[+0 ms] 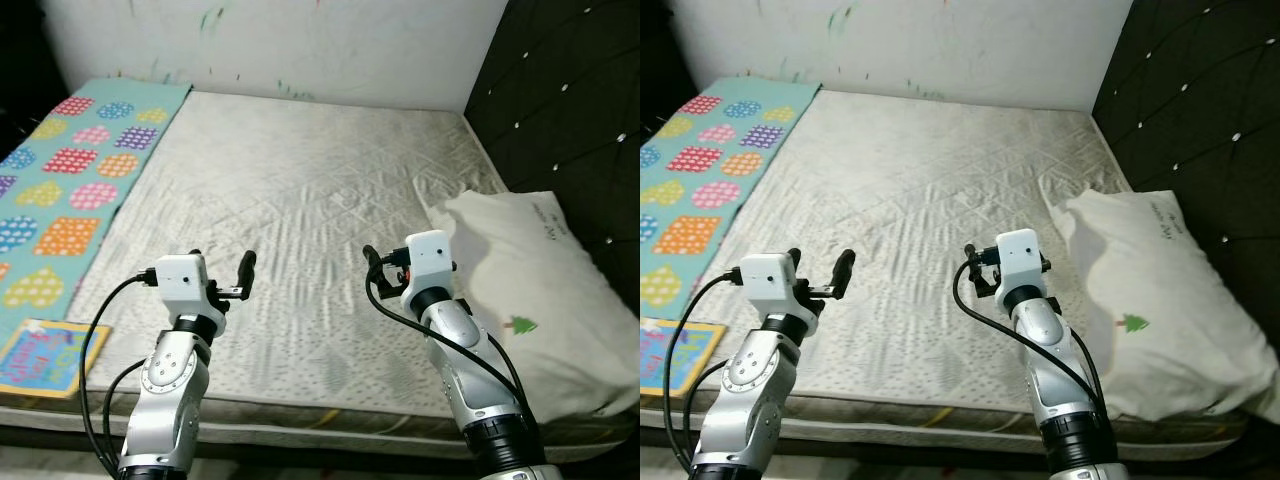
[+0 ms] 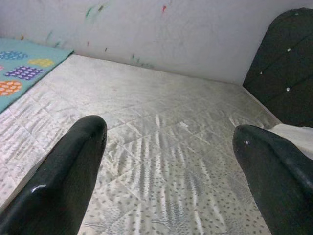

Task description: Clean up the room

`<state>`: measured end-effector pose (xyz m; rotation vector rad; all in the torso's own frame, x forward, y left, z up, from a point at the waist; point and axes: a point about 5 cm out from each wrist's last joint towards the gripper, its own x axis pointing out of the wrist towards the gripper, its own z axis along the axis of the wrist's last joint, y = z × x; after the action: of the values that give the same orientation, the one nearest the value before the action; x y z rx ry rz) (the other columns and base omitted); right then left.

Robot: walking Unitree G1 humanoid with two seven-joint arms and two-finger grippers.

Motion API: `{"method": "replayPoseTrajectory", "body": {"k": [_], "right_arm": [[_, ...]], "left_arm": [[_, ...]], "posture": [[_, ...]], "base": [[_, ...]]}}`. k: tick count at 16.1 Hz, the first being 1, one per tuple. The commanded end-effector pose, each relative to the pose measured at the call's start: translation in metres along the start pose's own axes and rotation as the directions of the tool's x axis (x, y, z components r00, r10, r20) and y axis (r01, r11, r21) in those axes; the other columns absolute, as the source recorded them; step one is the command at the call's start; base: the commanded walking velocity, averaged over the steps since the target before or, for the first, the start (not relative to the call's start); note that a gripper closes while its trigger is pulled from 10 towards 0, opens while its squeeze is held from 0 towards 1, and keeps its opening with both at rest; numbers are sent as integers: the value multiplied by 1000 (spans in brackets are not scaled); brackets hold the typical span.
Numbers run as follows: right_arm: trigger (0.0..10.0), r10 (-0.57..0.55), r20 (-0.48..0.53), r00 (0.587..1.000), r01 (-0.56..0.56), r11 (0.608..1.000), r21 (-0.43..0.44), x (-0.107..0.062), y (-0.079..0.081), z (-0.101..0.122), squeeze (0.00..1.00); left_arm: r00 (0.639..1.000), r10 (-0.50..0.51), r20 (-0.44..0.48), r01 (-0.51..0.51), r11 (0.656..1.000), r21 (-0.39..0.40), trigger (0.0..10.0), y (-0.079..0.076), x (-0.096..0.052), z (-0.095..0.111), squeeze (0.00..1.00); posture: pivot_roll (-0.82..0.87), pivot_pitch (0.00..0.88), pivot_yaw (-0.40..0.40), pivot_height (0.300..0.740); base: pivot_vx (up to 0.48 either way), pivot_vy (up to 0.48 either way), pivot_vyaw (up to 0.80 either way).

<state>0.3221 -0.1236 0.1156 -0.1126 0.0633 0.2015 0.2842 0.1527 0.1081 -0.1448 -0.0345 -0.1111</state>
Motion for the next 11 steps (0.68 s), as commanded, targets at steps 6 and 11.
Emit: {"method": "replayPoseTrajectory", "body": {"k": [6,11], "right_arm": [[10000,-33,58,998,34,999,-22,-19,-20,5,0],[10000,-42,32,999,42,999,-16,-33,-22,-2,0]], "left_arm": [[998,59,12,-60,998,38,10000,21,-16,3,0],[995,102,-16,-101,994,51,10000,34,-30,-3,0]], "posture": [[-89,0,-49,740],[-84,0,-50,740]], "base": [[0,457,0],[0,469,0]]}}
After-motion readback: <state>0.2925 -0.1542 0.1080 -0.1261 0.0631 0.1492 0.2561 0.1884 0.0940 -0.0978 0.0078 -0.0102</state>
